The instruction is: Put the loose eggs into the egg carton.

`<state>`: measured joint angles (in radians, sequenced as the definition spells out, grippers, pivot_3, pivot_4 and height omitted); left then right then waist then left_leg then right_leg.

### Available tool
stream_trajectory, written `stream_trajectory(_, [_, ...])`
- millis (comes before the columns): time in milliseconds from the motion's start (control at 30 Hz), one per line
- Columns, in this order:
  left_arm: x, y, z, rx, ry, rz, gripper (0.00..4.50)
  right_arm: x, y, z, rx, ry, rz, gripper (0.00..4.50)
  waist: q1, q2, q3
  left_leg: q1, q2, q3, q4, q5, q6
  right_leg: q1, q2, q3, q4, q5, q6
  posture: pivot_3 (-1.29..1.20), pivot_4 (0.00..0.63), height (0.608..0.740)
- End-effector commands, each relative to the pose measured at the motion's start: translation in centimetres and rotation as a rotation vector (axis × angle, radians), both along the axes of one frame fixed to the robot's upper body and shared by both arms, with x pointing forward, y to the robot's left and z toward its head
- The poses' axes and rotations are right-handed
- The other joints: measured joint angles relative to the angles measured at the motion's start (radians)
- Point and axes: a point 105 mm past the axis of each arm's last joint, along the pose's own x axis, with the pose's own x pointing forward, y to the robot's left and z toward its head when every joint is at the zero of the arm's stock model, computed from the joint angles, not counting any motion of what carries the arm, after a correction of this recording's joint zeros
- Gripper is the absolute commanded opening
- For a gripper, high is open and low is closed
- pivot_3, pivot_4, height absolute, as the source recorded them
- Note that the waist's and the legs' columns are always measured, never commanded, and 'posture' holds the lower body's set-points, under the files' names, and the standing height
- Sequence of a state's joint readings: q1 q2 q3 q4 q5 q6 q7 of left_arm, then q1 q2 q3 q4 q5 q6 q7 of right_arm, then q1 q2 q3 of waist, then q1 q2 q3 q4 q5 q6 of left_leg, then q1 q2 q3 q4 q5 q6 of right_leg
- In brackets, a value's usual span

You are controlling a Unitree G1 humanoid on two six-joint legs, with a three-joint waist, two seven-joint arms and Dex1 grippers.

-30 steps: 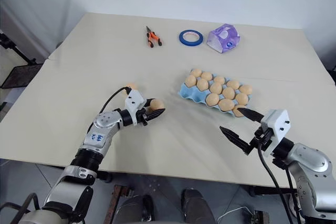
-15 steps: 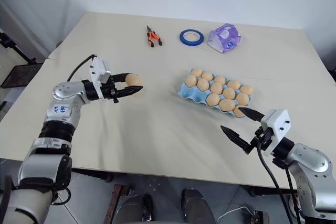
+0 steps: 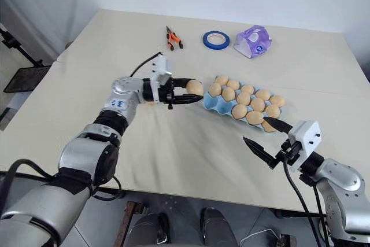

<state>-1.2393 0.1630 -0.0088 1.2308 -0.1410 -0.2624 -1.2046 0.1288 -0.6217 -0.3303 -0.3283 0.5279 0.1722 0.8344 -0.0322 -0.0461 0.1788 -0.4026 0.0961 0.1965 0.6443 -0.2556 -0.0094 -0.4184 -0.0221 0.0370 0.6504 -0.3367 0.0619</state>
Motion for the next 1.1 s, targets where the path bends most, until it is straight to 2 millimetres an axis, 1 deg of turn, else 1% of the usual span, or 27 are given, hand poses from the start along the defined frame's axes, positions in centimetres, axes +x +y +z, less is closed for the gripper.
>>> stream_trajectory(33, [0.2, -2.2, 1.3, -0.016, -0.028, 0.015, 2.14, -0.8, -0.3, 1.4, -0.006, -0.075, -0.033, 4.5, 0.002, 0.0, 0.0, -0.001, 0.0, 0.0, 0.002, 0.0, 0.0, -0.001, 0.0, 0.0, 0.001, 0.0, 0.0, 0.0, 0.15, 0.74])
stream_trajectory(200, [0.0, -4.6, 1.0, 0.01, -0.02, 0.027, 2.14, -1.7, -0.2, 1.0, 0.007, -0.077, -0.074, 4.5, 0.0, 0.0, 0.0, -0.001, -0.002, -0.002, 0.004, 0.0, 0.001, -0.001, -0.002, -0.001, 0.004, 0.0, 0.0, 0.0, 0.15, 0.74])
stream_trajectory(300, [0.2, -5.7, 0.8, 0.021, -0.02, 0.062, 2.14, -2.1, -0.1, 0.7, 0.008, -0.073, -0.093, 4.5, 0.0, 0.0, 0.0, -0.001, -0.003, -0.003, 0.004, -0.001, 0.002, -0.001, -0.003, -0.001, 0.004, 0.0, 0.0, 0.0, 0.15, 0.74])
stream_trajectory(533, [0.9, -6.7, 0.1, 0.054, -0.04, 0.161, 2.14, -3.1, -0.2, 0.5, 0.012, -0.069, -0.135, 4.5, 0.002, 0.0, 0.0, -0.002, -0.003, -0.006, 0.004, 0.0, 0.002, -0.001, -0.003, -0.001, 0.004, -0.001, 0.0, 0.0, 0.15, 0.74])
stream_trajectory(733, [1.0, -7.5, -0.1, 0.059, -0.043, 0.192, 2.14, -3.1, -0.1, 0.4, 0.012, -0.068, -0.143, 4.5, 0.003, 0.0, 0.0, -0.002, -0.004, -0.006, 0.004, 0.0, 0.002, 0.0, -0.003, -0.002, 0.004, -0.001, 0.0, 0.0, 0.15, 0.74])
stream_trajectory(767, [1.0, -7.6, -0.1, 0.057, -0.041, 0.2, 2.65, -3.0, -0.1, 0.4, 0.012, -0.069, -0.144, 4.5, 0.003, 0.0, 0.0, -0.002, -0.004, -0.006, 0.004, 0.0, 0.002, 0.0, -0.003, -0.003, 0.005, -0.001, 0.0, 0.0, 0.15, 0.74])
stream_trajectory(800, [1.1, -7.6, -0.1, 0.056, -0.039, 0.205, 2.78, -3.0, -0.2, 0.5, 0.012, -0.07, -0.145, 4.5, 0.002, 0.0, 0.0, -0.002, -0.004, -0.006, 0.004, 0.0, 0.002, 0.0, -0.003, -0.003, 0.005, -0.001, 0.0, 0.0, 0.15, 0.74])
stream_trajectory(833, [1.1, -7.6, 0.0, 0.051, -0.039, 0.213, 3.03, -3.0, -0.2, 0.4, 0.012, -0.07, -0.146, 4.5, 0.002, 0.0, 0.0, -0.002, -0.004, -0.006, 0.004, 0.0, 0.002, 0.0, -0.003, -0.003, 0.005, -0.001, 0.0, 0.0, 0.15, 0.74])
stream_trajectory(867, [1.2, -7.6, 0.0, 0.048, -0.04, 0.219, 3.3, -2.9, -0.2, 0.4, 0.011, -0.069, -0.146, 4.5, 0.002, 0.0, 0.0, -0.002, -0.004, -0.006, 0.004, 0.0, 0.002, 0.0, -0.003, -0.003, 0.005, -0.001, 0.0, 0.0, 0.15, 0.74])
stream_trajectory(933, [1.3, -7.6, 0.0, 0.046, -0.04, 0.236, 4.0, -2.9, -0.2, 0.4, 0.011, -0.068, -0.147, 4.5, 0.002, 0.0, 0.0, -0.002, -0.004, -0.007, 0.004, 0.0, 0.002, 0.0, -0.003, -0.003, 0.005, -0.001, 0.0, 0.0, 0.15, 0.74])
stream_trajectory(1000, [1.5, -7.5, 0.0, 0.047, -0.039, 0.252, 4.49, -2.8, -0.2, 0.4, 0.011, -0.067, -0.146, 4.5, 0.003, 0.0, 0.0, -0.002, -0.004, -0.007, 0.004, 0.0, 0.002, 0.0, -0.003, -0.003, 0.005, -0.001, 0.0, 0.0, 0.15, 0.74])
stream_trajectory(1100, [1.6, -7.5, 0.0, 0.046, -0.039, 0.263, 4.49, -2.6, -0.2, 0.4, 0.011, -0.067, -0.145, 4.5, 0.003, 0.0, 0.0, -0.002, -0.004, -0.007, 0.004, 0.0, 0.002, 0.0, -0.003, -0.003, 0.005, -0.001, 0.0, 0.0, 0.15, 0.74])
